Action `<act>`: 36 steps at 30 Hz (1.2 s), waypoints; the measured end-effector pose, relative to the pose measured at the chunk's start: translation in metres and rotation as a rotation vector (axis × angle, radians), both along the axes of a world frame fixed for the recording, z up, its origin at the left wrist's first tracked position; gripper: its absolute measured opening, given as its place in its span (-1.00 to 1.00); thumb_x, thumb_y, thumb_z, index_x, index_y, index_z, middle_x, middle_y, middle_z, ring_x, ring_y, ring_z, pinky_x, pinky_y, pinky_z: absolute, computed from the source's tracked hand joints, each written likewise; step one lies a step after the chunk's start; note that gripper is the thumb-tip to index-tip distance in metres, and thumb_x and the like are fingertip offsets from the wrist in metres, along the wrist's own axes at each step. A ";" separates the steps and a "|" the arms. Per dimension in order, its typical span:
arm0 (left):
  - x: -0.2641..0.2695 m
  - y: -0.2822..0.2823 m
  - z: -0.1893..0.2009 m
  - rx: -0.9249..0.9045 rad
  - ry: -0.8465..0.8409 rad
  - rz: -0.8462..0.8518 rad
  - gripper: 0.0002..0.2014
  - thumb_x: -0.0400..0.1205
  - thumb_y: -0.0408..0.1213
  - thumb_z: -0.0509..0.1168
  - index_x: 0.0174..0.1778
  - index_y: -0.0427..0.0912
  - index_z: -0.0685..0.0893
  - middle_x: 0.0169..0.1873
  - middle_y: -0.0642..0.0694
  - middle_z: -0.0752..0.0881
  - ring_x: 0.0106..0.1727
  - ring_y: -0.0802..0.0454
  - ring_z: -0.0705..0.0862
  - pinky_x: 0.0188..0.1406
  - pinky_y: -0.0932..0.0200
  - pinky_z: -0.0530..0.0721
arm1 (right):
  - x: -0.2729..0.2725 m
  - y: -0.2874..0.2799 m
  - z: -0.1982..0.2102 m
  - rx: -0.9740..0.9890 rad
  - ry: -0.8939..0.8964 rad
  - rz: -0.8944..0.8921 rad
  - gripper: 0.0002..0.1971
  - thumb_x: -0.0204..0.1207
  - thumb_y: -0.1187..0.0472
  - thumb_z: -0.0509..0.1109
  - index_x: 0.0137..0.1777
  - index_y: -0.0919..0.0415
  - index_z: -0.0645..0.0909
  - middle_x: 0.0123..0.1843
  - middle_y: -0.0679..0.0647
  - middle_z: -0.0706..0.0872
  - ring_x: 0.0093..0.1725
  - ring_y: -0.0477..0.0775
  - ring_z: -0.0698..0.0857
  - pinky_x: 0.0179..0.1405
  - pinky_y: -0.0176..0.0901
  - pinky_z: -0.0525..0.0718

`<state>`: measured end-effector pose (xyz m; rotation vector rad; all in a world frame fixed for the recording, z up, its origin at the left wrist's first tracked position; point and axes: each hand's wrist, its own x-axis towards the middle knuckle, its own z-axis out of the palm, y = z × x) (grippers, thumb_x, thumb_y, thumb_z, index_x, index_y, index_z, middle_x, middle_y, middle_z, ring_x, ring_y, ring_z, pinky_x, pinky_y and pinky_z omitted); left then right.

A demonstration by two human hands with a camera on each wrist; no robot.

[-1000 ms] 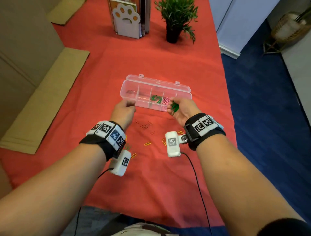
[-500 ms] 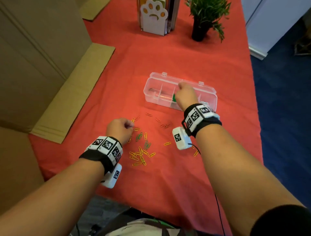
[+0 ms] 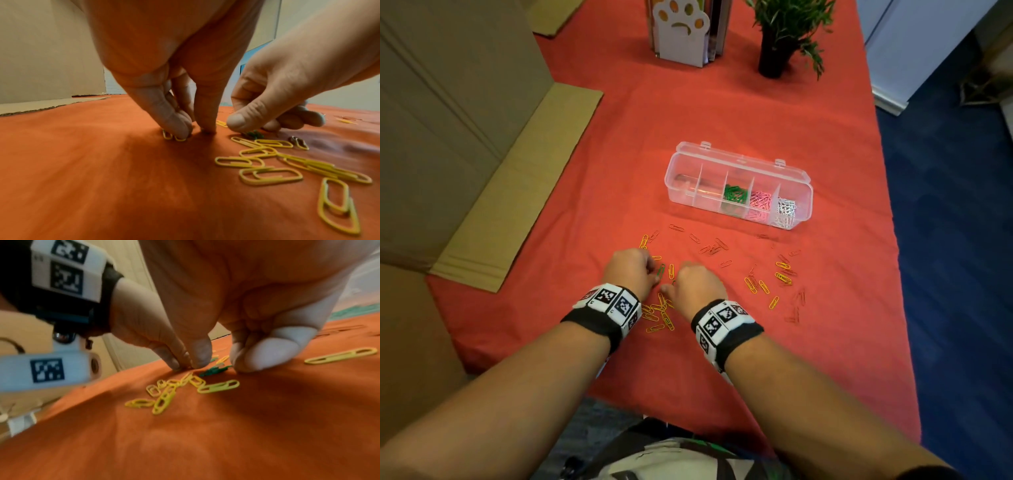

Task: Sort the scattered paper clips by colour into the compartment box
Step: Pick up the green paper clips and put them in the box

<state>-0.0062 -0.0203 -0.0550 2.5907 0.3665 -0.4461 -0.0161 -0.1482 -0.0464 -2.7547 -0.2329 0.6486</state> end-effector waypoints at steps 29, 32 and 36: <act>0.003 0.030 0.005 -0.431 0.065 0.475 -0.73 0.53 -0.44 0.18 -0.48 -0.08 0.51 -0.31 -0.19 0.61 -0.30 -0.16 0.57 -0.23 0.13 0.65 | 0.004 -0.049 -0.005 0.092 0.091 -0.092 -0.77 0.52 0.30 0.19 0.12 0.31 0.54 0.18 0.30 0.57 0.21 0.32 0.60 0.23 0.00 0.56; -0.009 0.029 0.003 -0.097 -0.023 0.288 -0.88 0.49 -0.29 0.32 -0.38 -0.13 0.64 -0.29 -0.20 0.71 -0.17 -0.19 0.66 -0.12 0.10 0.58 | -0.005 -0.042 -0.013 0.046 -0.011 0.051 -0.71 0.45 0.37 0.23 0.18 0.31 0.47 0.20 0.26 0.48 0.22 0.32 0.54 0.24 0.07 0.55; -0.015 0.025 -0.005 0.011 -0.117 0.144 -0.78 0.48 -0.17 0.42 -0.02 -0.18 0.78 -0.07 -0.24 0.73 -0.02 -0.21 0.69 -0.04 0.10 0.58 | -0.013 -0.037 -0.015 -0.079 -0.117 0.157 -0.69 0.47 0.43 0.13 0.22 0.32 0.44 0.22 0.26 0.46 0.22 0.33 0.51 0.18 0.16 0.56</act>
